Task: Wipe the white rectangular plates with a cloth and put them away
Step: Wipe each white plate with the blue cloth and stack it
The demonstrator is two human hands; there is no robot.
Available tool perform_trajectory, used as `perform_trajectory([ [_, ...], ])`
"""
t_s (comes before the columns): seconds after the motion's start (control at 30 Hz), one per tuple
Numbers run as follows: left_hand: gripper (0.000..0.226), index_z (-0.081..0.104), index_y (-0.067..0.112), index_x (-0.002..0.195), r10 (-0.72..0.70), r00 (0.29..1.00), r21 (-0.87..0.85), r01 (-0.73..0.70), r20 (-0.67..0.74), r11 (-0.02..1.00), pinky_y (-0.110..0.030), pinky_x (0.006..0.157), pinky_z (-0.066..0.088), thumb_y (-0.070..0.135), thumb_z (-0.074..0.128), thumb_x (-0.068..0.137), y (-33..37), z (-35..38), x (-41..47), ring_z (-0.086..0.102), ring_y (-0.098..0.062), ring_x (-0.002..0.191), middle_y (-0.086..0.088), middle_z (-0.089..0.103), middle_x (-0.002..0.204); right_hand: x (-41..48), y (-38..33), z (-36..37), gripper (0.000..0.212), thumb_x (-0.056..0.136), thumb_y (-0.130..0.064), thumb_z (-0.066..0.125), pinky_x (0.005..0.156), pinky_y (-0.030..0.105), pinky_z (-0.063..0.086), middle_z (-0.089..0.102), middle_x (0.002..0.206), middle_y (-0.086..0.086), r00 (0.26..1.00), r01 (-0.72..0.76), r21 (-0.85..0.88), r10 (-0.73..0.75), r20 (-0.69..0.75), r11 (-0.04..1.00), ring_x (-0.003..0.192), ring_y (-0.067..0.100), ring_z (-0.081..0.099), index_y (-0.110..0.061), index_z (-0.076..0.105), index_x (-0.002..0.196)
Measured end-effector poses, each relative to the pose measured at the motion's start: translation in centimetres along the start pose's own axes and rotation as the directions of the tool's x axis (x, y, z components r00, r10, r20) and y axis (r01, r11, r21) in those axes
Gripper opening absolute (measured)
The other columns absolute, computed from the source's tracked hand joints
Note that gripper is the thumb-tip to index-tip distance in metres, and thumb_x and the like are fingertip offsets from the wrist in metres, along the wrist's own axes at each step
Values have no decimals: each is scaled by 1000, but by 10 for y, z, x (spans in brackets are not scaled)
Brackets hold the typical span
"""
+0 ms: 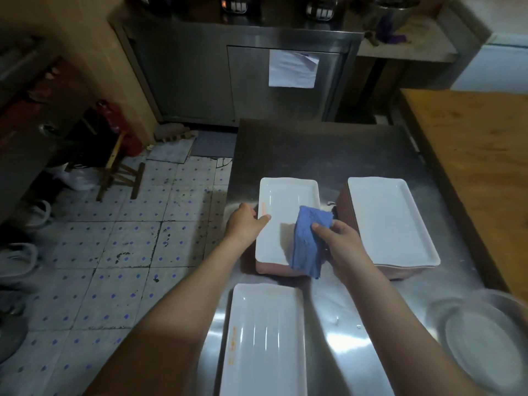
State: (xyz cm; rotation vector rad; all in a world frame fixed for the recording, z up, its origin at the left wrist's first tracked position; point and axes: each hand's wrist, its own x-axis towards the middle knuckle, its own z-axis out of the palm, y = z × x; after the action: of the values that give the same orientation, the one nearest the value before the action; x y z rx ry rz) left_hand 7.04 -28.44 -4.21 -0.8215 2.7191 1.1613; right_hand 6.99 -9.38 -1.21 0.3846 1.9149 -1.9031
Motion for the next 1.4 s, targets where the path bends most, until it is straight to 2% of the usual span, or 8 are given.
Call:
perform_trajectory([
  [0.1, 35, 37, 23, 60, 32, 999, 74, -33, 20, 997, -26, 45, 25, 27, 62, 85, 4, 1, 9, 41, -11, 55, 8, 43, 60, 14, -6, -5, 2, 89, -16, 63, 60, 26, 49, 70, 88, 5, 1000, -27, -21, 27, -7, 999, 77, 17, 66, -13, 63, 88],
  [0.23, 35, 36, 18, 60, 19, 998, 86, -14, -52, 996, -27, 45, 23, 24, 53, 90, 4, -5, 11, 36, -9, 52, 5, 42, 59, 22, -14, -13, 4, 90, -13, 61, 65, 29, 51, 68, 91, 9, 999, -39, 14, 40, -34, 999, 81, 21, 65, -9, 61, 90],
  [0.53, 17, 41, 11, 92, -60, 996, -186, 48, -59, 981, -27, 50, 30, 26, 36, 100, 1, -25, -16, 45, -14, 62, 2, 47, 72, 5, -32, -30, 15, 91, -17, 61, 88, 44, 51, 70, 95, 16, 996, -13, 18, 14, -87, 1000, 91, 30, 67, -4, 62, 97],
  [0.73, 19, 41, 9, 96, -95, 993, -377, 64, -65, 924, -30, 57, 33, 27, 35, 100, 0, -41, -48, 45, -19, 69, -4, 48, 80, -28, -41, -38, 13, 92, -26, 60, 56, 27, 51, 71, 85, 4, 994, 22, 39, -18, -109, 999, 79, 17, 68, -13, 62, 92],
  [0.93, 19, 38, 10, 91, -24, 994, -371, -15, -102, 929, -27, 49, 26, 27, 35, 100, 20, -50, -78, 37, -13, 58, 0, 41, 72, -71, -36, -50, 14, 92, -24, 60, 48, 23, 50, 72, 72, 0, 983, 76, 90, -60, -175, 993, 63, 12, 69, -11, 62, 87],
  [1.03, 22, 39, 11, 89, 17, 994, -328, -51, -106, 943, -27, 48, 25, 29, 36, 99, 33, -43, -94, 37, -12, 58, 1, 41, 71, -92, -31, -64, 16, 91, -24, 62, 50, 23, 51, 70, 70, 0, 968, 94, 105, -66, -242, 990, 64, 12, 68, -10, 62, 82],
  [1.17, 23, 38, 15, 81, 69, 996, -375, -86, -60, 923, -27, 48, 26, 29, 36, 99, 58, -20, -117, 40, -11, 59, 1, 44, 74, -115, -25, -102, 16, 90, -23, 63, 64, 32, 52, 68, 86, 10, 951, 83, 142, -36, -309, 986, 80, 22, 66, -7, 60, 87],
  [1.4, 21, 40, 13, 93, 166, 986, -333, -149, 25, 931, -29, 54, 33, 33, 35, 98, 124, 29, -141, 50, -16, 70, 0, 50, 80, -135, -15, -188, 14, 89, -17, 63, 63, 35, 51, 68, 79, 15, 917, 85, 181, -5, -398, 980, 72, 26, 66, -4, 61, 83],
])
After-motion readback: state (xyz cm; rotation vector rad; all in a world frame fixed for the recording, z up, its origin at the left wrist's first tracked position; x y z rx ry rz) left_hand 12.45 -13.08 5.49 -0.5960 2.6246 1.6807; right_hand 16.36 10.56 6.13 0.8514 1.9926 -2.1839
